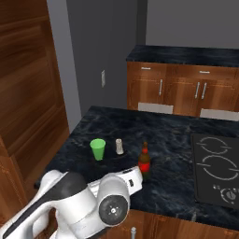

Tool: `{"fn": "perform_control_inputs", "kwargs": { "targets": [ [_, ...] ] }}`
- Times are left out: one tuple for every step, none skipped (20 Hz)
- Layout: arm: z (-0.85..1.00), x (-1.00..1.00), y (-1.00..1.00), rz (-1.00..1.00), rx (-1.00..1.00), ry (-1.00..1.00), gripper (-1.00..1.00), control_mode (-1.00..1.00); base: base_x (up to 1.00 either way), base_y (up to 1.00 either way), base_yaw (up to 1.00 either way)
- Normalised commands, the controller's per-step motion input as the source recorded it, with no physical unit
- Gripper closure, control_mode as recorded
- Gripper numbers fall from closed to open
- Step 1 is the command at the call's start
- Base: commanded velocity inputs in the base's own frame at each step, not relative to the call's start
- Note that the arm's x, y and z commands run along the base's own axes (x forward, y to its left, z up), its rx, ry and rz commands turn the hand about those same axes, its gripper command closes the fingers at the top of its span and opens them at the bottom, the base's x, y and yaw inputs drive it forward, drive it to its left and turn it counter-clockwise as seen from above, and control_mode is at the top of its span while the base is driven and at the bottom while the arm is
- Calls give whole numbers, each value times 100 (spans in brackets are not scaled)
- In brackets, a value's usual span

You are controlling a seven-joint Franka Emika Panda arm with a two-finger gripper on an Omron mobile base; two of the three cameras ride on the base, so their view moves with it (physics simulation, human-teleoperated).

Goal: Open the cabinet directly in front. Then move the beer and the cup to the dining counter with the candle on it.

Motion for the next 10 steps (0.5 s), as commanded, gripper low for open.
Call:
{"fn": "perform_control_inputs", "kwargs": {
  "targets": [
    [0, -100, 93, 1, -45, -64, -100, -100, 0, 0, 0],
    [0, -100, 71, 0, -42, -81, -100, -100, 0, 0, 0],
    [0, -100, 48, 0, -33, -90, -100, -100, 0, 0, 0],
    [0, -100, 39, 0, -32, -94, -100, -100, 0, 0, 0],
    [-1, -100, 24, 0, -28, -98, -100, -100, 0, 0, 0],
    [0, -100, 9, 0, -20, -95, -100, -100, 0, 0, 0],
    [0, -100, 6, 0, -9, -71, -100, -100, 0, 0, 0],
    [0, -93, 0, 0, 0, -33, -100, -100, 0, 0, 0],
    [0, -65, 0, 0, 0, -20, -100, -100, 0, 0, 0],
    [0, -56, 0, 0, 0, -13, -100, -100, 0, 0, 0]
  ]
}}
